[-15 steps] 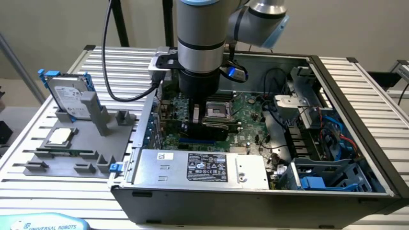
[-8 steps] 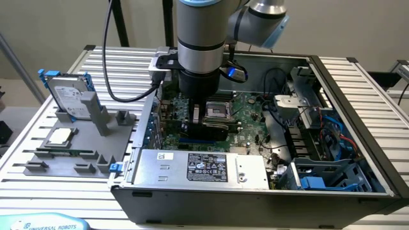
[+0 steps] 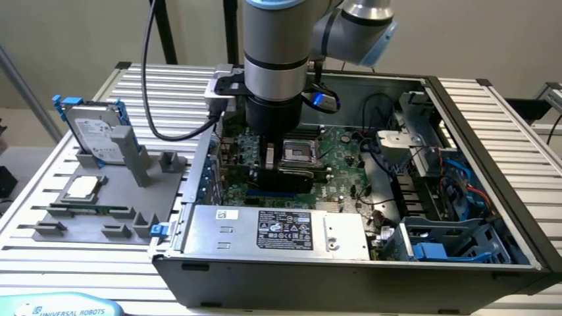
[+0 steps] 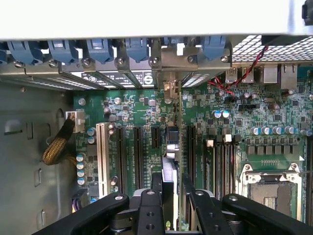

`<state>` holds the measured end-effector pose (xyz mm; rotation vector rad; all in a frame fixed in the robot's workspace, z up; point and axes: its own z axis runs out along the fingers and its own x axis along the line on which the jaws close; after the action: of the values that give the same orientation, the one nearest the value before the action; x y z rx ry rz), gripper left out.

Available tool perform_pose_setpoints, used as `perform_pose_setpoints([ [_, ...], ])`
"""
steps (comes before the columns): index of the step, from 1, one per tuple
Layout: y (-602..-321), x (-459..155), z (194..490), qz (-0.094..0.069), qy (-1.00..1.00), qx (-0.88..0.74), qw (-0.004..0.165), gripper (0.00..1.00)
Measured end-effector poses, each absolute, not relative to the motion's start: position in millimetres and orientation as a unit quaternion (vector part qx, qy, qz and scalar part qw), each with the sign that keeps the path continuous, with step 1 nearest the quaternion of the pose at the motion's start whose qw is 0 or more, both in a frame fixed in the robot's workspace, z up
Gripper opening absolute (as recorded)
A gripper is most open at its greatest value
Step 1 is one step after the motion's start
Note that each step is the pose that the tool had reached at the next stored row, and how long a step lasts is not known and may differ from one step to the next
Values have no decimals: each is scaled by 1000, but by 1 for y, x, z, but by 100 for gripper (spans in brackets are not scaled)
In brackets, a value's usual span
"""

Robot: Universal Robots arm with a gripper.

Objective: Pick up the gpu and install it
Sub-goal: 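Insert the gpu into the slot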

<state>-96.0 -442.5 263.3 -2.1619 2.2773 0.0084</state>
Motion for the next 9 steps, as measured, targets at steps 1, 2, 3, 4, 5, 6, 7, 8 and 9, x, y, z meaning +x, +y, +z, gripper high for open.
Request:
perform_pose_setpoints([
  [1,-442,-96,263,3,725,-689,1,27],
  [2,-442,-96,263,3,724,-689,1,27],
  [3,-442,-96,262,3,724,-690,1,27],
  [4,-442,-96,262,3,724,-690,1,27],
  [5,-442,-96,262,3,724,-690,1,27],
  [6,-442,-97,261,3,723,-690,1,27],
  [7,-442,-97,261,3,723,-690,1,27],
  [8,-442,-97,261,3,723,-691,1,27],
  [9,-442,-97,261,3,723,-691,1,27],
])
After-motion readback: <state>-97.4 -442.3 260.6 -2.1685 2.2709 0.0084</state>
